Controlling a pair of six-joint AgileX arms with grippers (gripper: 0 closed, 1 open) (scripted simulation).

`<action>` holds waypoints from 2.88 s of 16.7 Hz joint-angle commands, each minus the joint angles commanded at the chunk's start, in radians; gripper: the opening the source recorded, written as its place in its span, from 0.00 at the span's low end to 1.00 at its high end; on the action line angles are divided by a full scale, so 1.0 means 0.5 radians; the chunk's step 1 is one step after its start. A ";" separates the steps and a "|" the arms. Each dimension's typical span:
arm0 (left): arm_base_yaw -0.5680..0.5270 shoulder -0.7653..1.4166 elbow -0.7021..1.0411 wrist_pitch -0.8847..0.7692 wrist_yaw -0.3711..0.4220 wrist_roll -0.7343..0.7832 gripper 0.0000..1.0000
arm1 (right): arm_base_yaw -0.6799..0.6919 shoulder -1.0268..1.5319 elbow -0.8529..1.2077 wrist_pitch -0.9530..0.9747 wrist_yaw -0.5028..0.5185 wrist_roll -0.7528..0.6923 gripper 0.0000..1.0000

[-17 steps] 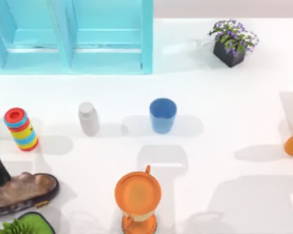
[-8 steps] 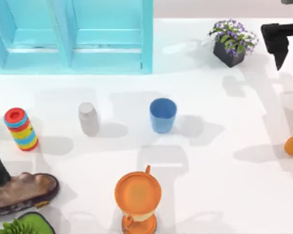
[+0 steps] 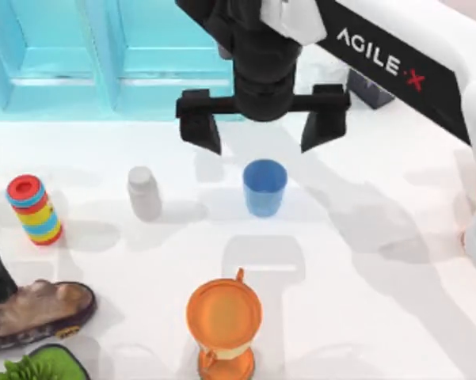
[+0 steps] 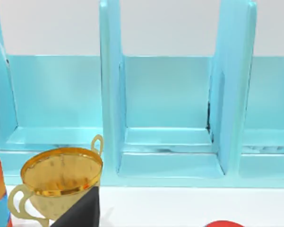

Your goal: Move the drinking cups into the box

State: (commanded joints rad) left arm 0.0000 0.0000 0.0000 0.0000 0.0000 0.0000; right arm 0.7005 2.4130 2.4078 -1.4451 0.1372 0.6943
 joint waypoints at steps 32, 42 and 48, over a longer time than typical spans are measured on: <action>0.000 0.000 0.000 0.000 0.000 0.000 1.00 | 0.009 0.177 -0.502 0.739 0.003 0.050 0.32; 0.000 0.000 0.000 0.000 0.000 0.000 1.00 | 0.009 0.177 -0.502 0.739 0.003 0.050 0.00; 0.000 0.000 0.000 0.000 0.000 0.000 1.00 | -0.039 0.088 -0.545 0.713 -0.001 0.016 0.00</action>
State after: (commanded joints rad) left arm 0.0000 0.0000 0.0000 0.0000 0.0000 0.0000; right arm 0.6808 2.4572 2.1351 -1.0888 0.1366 0.7024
